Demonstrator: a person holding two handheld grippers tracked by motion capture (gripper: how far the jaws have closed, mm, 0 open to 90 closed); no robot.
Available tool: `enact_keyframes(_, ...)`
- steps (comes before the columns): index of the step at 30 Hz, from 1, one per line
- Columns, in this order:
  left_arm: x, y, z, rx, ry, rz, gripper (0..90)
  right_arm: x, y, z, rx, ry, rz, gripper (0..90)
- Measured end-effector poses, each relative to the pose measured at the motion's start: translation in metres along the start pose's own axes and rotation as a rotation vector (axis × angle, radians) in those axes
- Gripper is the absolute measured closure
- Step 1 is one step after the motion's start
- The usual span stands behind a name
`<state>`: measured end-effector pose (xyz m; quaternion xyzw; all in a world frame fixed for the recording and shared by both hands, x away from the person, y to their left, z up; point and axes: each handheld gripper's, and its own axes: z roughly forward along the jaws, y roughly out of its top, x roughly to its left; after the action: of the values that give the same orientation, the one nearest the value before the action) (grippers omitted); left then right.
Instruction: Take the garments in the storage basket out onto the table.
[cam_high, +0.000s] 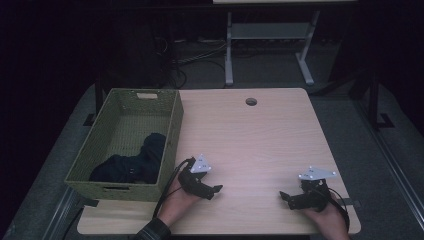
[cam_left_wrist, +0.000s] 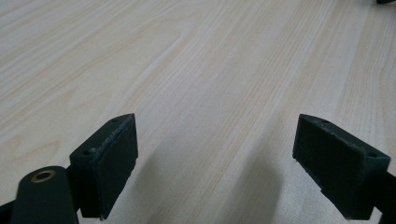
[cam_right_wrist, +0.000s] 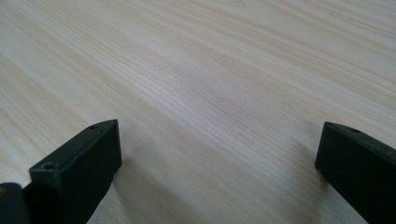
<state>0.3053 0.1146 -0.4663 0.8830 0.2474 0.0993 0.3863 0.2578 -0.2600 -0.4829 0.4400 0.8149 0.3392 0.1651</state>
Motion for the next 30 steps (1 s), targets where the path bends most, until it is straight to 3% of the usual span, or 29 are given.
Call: enact_keyframes(30, 0.005, 0.016, -0.014, -0.038, -0.045, -0.012, 14.0, 0.0, 0.0, 0.0, 0.001, 0.001, 0.002, 0.1)
